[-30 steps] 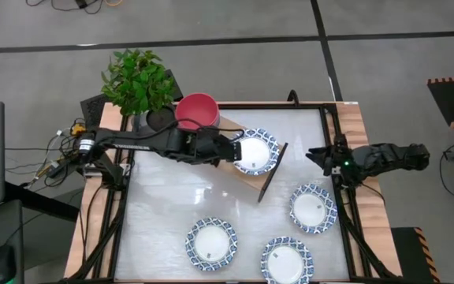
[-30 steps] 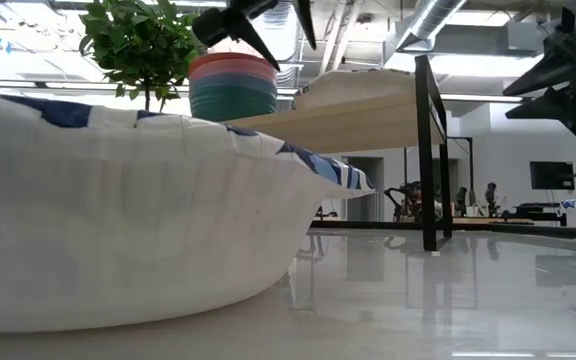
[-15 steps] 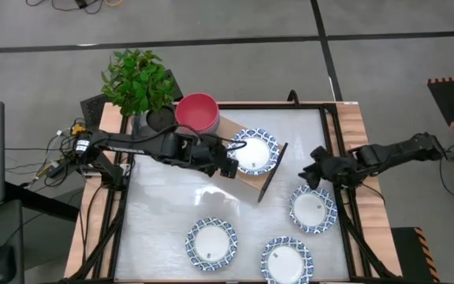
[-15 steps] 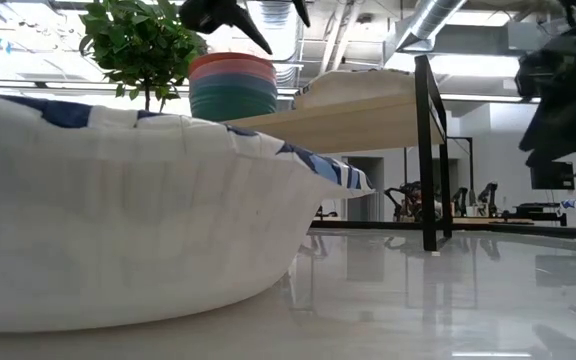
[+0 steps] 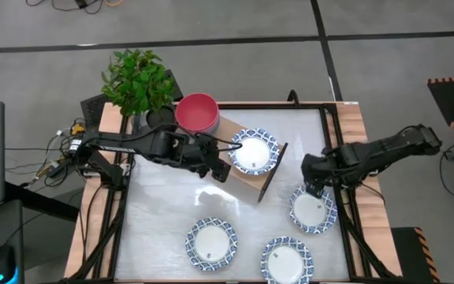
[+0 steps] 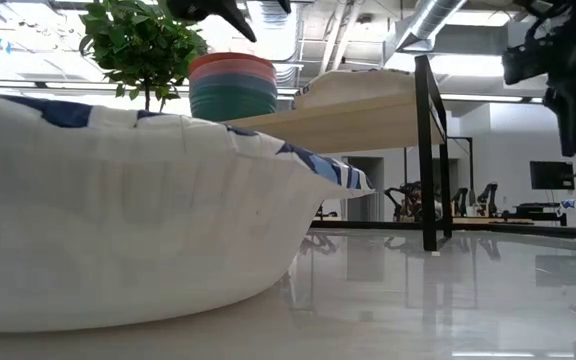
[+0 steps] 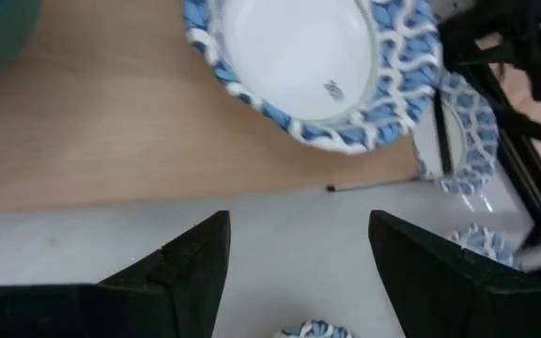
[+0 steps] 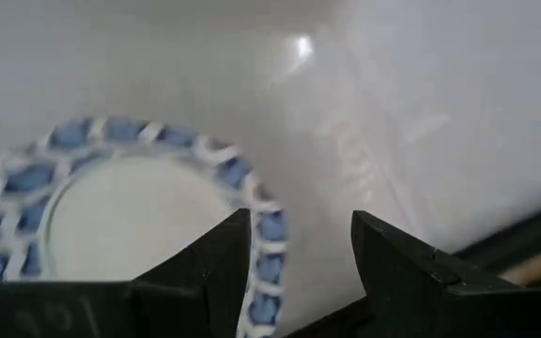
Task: Place and stack bowls onto a shelf
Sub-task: Stack the white patterned bowl on top of the other white patterned bowl on the shelf
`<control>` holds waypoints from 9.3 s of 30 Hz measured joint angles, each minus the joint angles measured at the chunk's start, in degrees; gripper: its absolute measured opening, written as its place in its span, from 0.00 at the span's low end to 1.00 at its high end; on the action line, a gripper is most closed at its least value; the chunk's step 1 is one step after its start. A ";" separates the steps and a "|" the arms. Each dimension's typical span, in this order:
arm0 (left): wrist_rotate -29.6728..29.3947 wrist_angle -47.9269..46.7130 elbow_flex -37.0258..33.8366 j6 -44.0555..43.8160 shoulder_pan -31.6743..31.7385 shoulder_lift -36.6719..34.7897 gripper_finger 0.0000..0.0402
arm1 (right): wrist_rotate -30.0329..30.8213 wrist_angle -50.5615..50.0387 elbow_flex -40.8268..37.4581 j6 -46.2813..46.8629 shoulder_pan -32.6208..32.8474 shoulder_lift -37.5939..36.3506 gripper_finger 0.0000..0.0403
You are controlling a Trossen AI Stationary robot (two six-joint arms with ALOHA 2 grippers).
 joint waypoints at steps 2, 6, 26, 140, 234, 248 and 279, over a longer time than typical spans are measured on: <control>0.00 -0.43 0.00 2.19 -0.84 -0.75 0.59 | -2.39 0.50 -0.41 -4.07 0.00 1.75 0.53; -1.70 -2.29 0.02 5.48 -2.61 -2.46 0.59 | -4.92 0.28 -1.63 -10.93 -0.13 4.99 0.53; -9.27 -4.97 0.02 5.23 -10.12 -3.52 0.59 | -10.78 6.57 -4.98 -21.40 -6.71 13.22 0.53; -17.72 27.23 0.02 13.94 1.74 -1.89 0.59 | -2.61 6.26 48.75 -20.36 -29.40 19.06 0.05; -13.14 16.93 -0.07 -48.88 1.31 6.49 0.01 | -4.16 2.52 48.75 -26.91 -29.27 7.92 0.52; -10.56 15.44 0.00 -49.37 2.91 9.54 0.01 | -4.16 2.20 48.75 -27.36 -29.33 7.94 0.52; -3.97 10.10 0.00 -40.62 3.60 9.42 0.45 | -4.14 2.38 48.75 -28.26 -29.33 9.61 0.52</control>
